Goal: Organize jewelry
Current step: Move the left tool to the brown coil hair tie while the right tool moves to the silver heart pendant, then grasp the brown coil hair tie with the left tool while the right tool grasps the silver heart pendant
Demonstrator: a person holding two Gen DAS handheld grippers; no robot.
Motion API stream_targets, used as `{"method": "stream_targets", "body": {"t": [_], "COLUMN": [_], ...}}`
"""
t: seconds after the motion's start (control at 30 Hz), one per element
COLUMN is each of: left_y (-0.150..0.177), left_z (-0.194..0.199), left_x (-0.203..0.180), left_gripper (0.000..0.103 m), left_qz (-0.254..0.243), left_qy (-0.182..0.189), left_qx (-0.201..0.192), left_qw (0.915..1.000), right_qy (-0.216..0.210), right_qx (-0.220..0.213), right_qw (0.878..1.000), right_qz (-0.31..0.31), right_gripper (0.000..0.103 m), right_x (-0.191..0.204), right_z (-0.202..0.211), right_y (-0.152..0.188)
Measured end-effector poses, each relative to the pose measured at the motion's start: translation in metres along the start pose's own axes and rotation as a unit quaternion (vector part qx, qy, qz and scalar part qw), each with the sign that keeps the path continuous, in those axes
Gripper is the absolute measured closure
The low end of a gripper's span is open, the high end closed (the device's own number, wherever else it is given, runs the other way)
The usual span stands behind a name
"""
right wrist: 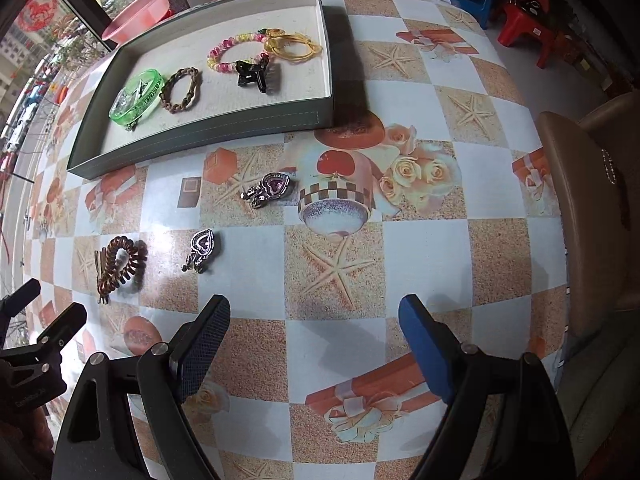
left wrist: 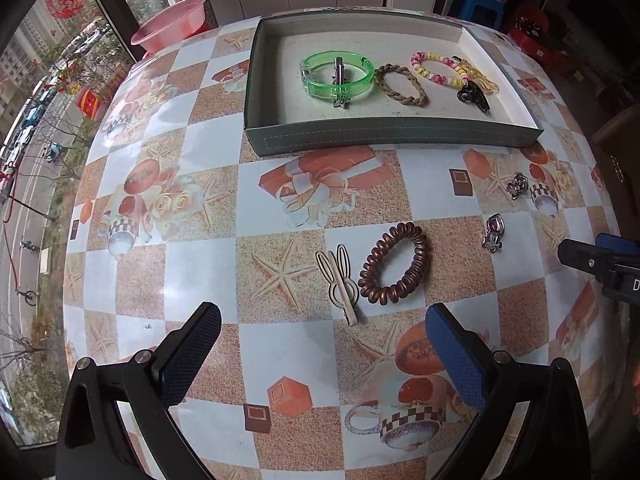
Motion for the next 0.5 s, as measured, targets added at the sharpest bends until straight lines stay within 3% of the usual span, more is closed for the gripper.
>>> {"method": "stream_targets", "body": {"t": [0.37, 0.43, 0.5], "left_y": [-0.026, -0.026, -0.027], "left_z": [-0.015, -0.020, -0.024], "left_x": [-0.032, -0.037, -0.042], "left_gripper": [0.000, 0.008, 0.009], "left_qz": [-0.075, -0.089, -0.099], "left_qy": [0.005, 0.005, 0.005], "left_qx": [-0.024, -0.019, -0.018], "left_qw": [0.9969, 0.9959, 0.9949], "right_qy": [-0.028, -0.031, -0.027], "right_qx": [0.026, 0.027, 0.028], "right_qw": [0.999, 0.999, 0.999], "right_qz": [-0.027, -0.031, -0.030], "right_gripper": [0.015, 0.015, 0.015], "right_x": [0.019, 0.021, 0.022], "right_z": [-0.032, -0.037, -0.041], "right_y": [-0.047, -0.053, -0.061]}}
Point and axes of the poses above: each gripper's, at about its wrist camera, not at the fingertips, and z roughly against the way its jaws point, x to its left, y to its underside, the point moved 8 cm from there along -z, roughly the way its jaws point, and after that the axes turned 6 degrees about z, right-handed, at the moved point
